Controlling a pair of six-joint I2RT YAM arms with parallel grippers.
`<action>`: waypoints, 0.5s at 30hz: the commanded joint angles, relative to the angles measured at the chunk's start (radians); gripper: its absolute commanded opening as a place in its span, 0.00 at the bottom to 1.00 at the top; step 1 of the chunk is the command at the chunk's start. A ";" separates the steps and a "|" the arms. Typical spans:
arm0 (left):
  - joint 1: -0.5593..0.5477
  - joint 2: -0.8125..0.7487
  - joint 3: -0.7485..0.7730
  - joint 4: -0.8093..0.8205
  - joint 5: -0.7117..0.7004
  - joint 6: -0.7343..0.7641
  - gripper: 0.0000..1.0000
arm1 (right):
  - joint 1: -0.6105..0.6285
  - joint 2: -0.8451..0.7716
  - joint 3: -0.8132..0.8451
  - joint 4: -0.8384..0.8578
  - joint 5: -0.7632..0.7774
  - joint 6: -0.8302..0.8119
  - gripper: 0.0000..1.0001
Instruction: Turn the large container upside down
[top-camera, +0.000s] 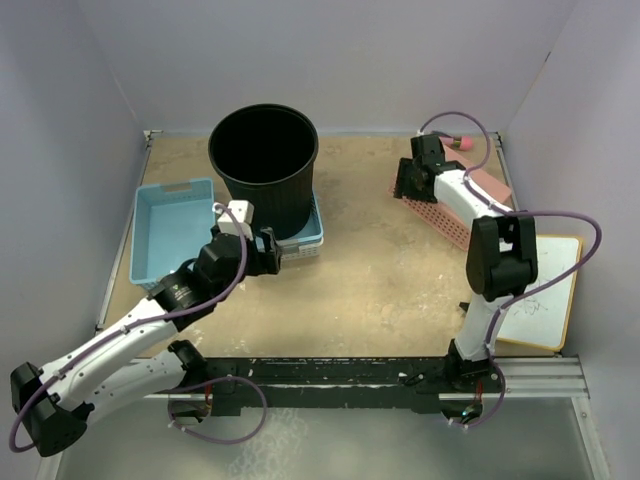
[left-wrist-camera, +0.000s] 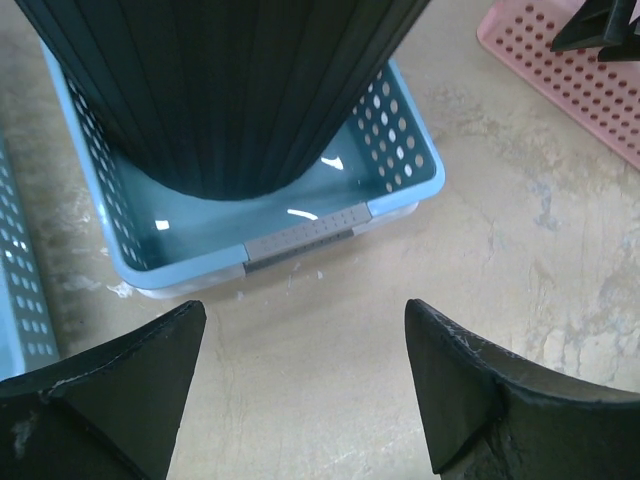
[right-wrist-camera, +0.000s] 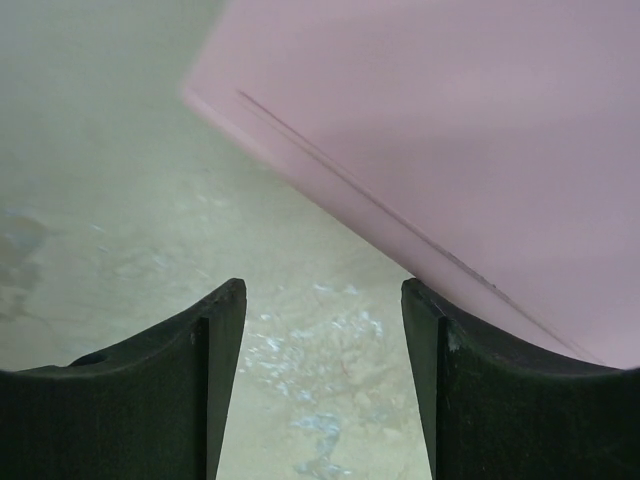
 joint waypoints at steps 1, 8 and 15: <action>-0.008 -0.023 0.106 -0.040 -0.091 0.003 0.78 | 0.013 -0.028 0.084 0.028 -0.032 -0.007 0.66; -0.008 -0.019 0.246 -0.110 -0.172 0.044 0.79 | 0.017 -0.203 -0.106 0.159 -0.303 0.023 0.66; -0.008 -0.019 0.363 -0.133 -0.329 0.077 0.84 | 0.047 -0.350 -0.280 0.193 -0.425 0.029 0.69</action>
